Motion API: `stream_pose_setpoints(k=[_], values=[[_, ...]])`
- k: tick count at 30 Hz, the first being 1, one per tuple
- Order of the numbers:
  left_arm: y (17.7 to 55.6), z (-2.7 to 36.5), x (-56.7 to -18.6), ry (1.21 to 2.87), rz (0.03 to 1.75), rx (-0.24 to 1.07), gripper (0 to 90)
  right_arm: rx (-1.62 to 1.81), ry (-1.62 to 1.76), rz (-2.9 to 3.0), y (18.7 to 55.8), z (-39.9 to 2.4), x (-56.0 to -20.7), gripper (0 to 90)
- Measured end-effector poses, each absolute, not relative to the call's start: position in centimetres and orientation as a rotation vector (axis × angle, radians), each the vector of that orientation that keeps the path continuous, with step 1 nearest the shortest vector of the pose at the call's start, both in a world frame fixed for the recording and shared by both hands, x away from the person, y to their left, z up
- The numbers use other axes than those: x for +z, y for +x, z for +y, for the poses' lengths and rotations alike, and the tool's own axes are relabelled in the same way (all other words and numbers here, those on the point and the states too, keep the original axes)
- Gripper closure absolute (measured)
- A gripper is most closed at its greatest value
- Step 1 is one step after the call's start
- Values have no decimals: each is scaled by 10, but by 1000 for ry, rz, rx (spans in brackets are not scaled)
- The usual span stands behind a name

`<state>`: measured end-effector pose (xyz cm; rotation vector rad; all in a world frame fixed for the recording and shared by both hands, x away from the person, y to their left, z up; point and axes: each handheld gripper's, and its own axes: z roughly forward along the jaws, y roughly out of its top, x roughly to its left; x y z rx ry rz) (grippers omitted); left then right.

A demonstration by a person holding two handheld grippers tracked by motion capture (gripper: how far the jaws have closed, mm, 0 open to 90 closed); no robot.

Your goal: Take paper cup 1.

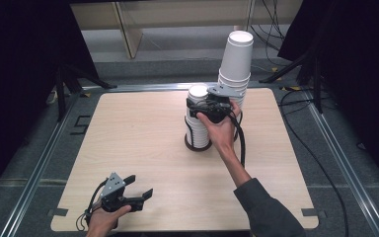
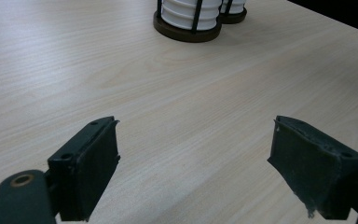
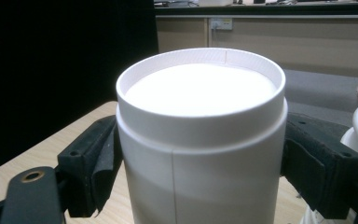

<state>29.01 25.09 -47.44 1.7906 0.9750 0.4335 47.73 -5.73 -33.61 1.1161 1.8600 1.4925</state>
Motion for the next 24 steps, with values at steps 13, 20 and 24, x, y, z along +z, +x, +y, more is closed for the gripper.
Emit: stream_pose_setpoints(k=[13, 20, 24], values=[[290, 251, -474, 1796, 968, 437, 145, 1445, 1150, 1833, 479, -50, -339, 205], [290, 251, -474, 1795, 972, 432, 145, 1435, 1131, 1829, 480, -50, -337, 215], [290, 250, -474, 1790, 972, 430, 145, 1451, 1145, 1811, 477, -49, -332, 216]])
